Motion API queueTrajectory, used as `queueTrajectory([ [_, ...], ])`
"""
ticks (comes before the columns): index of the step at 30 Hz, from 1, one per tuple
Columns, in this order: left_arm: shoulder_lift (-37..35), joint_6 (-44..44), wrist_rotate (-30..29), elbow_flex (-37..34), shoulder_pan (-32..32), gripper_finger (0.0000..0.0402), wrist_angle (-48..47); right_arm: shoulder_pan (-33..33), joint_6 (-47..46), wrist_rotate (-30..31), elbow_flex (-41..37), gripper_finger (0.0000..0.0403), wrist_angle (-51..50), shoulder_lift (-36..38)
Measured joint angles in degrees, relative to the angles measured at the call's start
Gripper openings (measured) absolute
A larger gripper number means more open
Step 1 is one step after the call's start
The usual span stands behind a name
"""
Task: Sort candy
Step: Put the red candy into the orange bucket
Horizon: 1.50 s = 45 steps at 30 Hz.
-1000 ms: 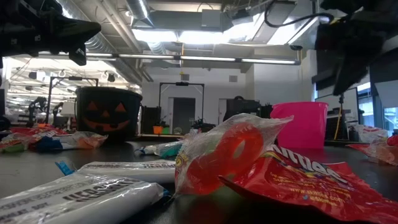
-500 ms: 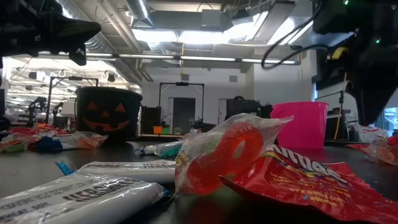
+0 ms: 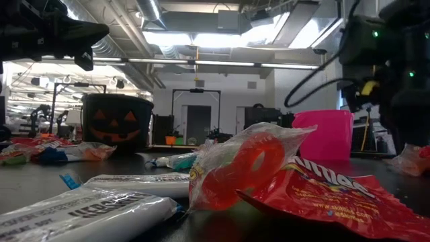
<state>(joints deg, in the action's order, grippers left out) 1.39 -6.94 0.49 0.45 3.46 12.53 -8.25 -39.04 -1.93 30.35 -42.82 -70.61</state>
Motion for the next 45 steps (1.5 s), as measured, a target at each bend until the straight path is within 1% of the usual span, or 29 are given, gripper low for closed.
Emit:
queueTrajectory([
  [3,0.0,0.0,0.05,0.0,-0.01,0.0,-0.02,0.02,-0.64,-0.63,-1.61,0.0151,2.21,0.22],
  [5,0.0,0.0,0.07,0.0,-0.01,0.0,-0.02,0.02,-0.72,-0.44,-1.7,0.0137,2.46,0.2],
  [8,0.0,0.0,0.09,0.0,0.0,0.0,-0.02,0.02,-0.64,-0.13,-1.13,0.0095,2.44,0.32],
  [11,0.0,0.0,0.09,0.0,0.0,0.0,-0.02,-0.02,-0.09,0.1,-0.19,0.0032,2.78,0.33],
  [12,0.0,0.0,0.09,0.0,0.0,0.0,-0.02,-0.02,0.11,0.4,0.24,0.0017,2.84,0.31],
  [13,0.0,0.0,0.1,0.0,0.0,0.0,-0.01,-0.02,0.3,0.8,0.74,0.0011,2.88,0.29],
  [16,0.0,0.0,0.11,0.0,0.0,0.0,-0.02,-0.02,0.36,1.6,2.6,0.0018,2.84,0.29],
  [20,0.0,0.0,0.13,0.0,0.0,0.0,-0.02,-0.02,2.04,4.49,6.57,0.0005,2.59,0.43],
  [23,0.0,0.0,0.13,0.0,0.0,0.0,-0.01,-0.02,4.6,7.82,10.37,0.0007,2.46,0.7],
  [27,0.0,0.0,0.19,0.0,0.0,0.0,0.0,0.0,8.83,13.87,15.27,0.0004,3.58,0.7],
  [30,0.0,0.0,0.21,0.0,-0.01,0.0,-0.02,0.02,13.14,16.44,17.07,0.0003,9.65,0.7],
  [33,0.0,0.0,0.22,0.0,0.0,0.0,-0.02,0.02,18.14,16.16,17.22,0.0003,19.05,0.7],
  [37,0.0,0.0,0.21,0.0,-0.02,0.0,-0.02,0.02,23.94,15.87,17.22,0.0002,28.35,0.49],
  [40,0.0,0.0,0.19,0.0,-0.01,0.0,-0.02,0.02,26.0,15.84,17.22,0.0002,34.63,0.49],
  [45,-0.01,0.0,0.19,0.0,0.0,0.0,0.0,0.02,28.37,14.82,17.23,0.0002,41.97,0.49],
])
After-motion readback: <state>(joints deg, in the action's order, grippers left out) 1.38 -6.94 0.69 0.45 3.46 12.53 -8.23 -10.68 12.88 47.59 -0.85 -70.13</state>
